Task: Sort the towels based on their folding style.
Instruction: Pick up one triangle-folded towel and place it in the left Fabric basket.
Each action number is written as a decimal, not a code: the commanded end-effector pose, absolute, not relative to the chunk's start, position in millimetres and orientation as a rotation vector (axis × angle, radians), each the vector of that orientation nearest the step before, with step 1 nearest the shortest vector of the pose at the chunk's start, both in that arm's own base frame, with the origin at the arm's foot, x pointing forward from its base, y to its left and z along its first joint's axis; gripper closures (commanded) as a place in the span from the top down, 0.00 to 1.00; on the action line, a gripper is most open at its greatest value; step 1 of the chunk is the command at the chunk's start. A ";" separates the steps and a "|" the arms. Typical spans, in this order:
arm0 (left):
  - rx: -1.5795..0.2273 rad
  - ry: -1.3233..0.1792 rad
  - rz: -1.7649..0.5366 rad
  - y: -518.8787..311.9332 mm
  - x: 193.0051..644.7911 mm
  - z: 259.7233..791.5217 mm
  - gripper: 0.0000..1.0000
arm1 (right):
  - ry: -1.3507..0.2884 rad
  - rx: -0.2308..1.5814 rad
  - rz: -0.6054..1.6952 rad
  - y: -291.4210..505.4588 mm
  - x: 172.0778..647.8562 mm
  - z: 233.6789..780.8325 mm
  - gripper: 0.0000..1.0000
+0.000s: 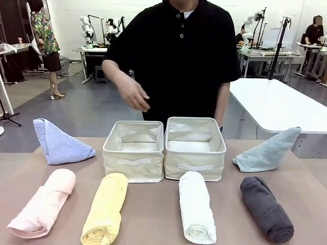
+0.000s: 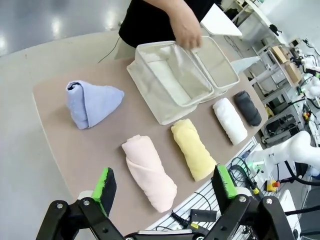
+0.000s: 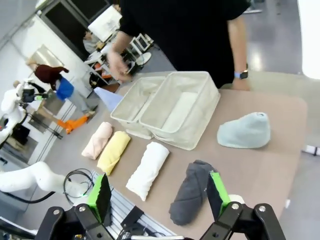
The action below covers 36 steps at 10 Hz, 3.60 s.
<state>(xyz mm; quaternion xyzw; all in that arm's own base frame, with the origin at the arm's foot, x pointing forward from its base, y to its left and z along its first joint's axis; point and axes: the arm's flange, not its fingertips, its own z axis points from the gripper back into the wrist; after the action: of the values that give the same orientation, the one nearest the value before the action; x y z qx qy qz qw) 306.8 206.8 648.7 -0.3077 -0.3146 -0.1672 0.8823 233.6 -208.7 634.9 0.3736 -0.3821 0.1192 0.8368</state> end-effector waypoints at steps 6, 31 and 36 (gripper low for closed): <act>-0.637 -0.659 -0.332 211.7 302.0 646.5 1.00 | -0.815 0.781 0.238 -212.7 227.7 634.1 1.00; 0.127 -0.116 -0.950 62.1 547.5 527.4 1.00 | -0.815 0.781 0.238 -212.7 227.7 634.1 1.00; 0.073 -0.069 -0.987 54.3 550.7 507.9 1.00 | -0.815 0.781 0.238 -212.7 227.7 634.1 1.00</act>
<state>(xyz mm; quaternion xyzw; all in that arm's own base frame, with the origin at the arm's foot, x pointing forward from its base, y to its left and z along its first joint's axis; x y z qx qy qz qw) 550.7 53.4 508.0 0.0354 -0.0341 -0.4744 0.8789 226.9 -214.2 631.8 0.3567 -0.3800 0.1138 0.8458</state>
